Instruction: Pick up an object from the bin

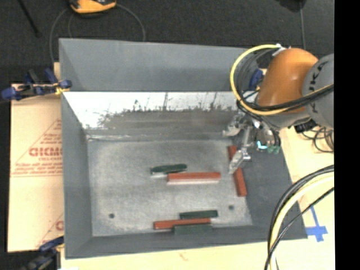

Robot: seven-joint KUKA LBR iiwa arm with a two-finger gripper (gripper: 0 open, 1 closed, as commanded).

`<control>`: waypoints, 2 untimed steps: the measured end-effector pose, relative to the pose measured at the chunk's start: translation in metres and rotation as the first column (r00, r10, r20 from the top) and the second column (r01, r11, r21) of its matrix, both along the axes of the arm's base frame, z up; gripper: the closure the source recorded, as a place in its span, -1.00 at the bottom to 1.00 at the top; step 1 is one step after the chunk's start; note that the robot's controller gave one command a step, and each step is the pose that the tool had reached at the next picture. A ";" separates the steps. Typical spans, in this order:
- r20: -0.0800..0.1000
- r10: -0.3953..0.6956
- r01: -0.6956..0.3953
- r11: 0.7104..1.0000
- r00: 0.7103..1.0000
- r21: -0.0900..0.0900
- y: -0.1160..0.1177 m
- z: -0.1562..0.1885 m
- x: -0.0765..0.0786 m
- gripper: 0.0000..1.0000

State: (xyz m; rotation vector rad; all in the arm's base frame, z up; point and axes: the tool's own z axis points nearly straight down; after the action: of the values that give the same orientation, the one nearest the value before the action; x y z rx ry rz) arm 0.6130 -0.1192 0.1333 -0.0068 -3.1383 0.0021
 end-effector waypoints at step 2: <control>0.006 0.022 -0.022 1.000 1.000 -0.002 0.039 -0.053 -0.031 1.00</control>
Offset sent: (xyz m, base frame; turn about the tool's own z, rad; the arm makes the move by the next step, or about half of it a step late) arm -0.0352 0.0418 -0.0633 -0.0197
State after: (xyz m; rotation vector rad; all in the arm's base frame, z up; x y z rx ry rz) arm 0.5822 -0.0806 0.0803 0.0271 -3.1442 0.0049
